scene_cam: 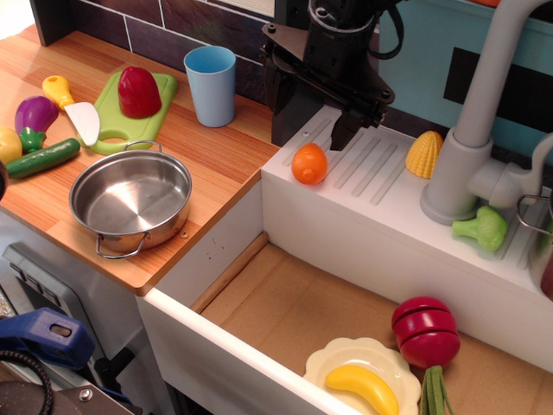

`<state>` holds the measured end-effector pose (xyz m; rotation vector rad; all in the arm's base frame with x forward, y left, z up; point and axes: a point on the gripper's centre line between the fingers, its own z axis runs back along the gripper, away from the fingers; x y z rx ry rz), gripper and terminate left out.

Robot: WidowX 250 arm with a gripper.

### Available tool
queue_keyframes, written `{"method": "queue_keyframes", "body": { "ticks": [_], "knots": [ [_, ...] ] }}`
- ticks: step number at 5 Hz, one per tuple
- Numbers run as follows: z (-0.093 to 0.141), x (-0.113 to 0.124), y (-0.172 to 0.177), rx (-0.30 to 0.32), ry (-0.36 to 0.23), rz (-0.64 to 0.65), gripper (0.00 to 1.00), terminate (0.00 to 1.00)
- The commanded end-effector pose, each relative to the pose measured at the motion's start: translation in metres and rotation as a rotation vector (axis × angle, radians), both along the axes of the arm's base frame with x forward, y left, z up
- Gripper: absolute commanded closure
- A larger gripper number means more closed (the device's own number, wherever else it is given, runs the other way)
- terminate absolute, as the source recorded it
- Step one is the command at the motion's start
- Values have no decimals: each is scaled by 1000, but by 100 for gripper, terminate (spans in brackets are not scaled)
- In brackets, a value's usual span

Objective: Put carrot in pot or pan

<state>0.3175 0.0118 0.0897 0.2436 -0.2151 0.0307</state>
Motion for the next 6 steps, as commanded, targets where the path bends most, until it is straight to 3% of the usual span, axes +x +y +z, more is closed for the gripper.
{"method": "queue_keyframes", "body": {
  "ticks": [1,6],
  "knots": [
    [0,0,0,0,0,0,0,0],
    [-23,32,2,-35,-43,19,0,0]
  ]
}}
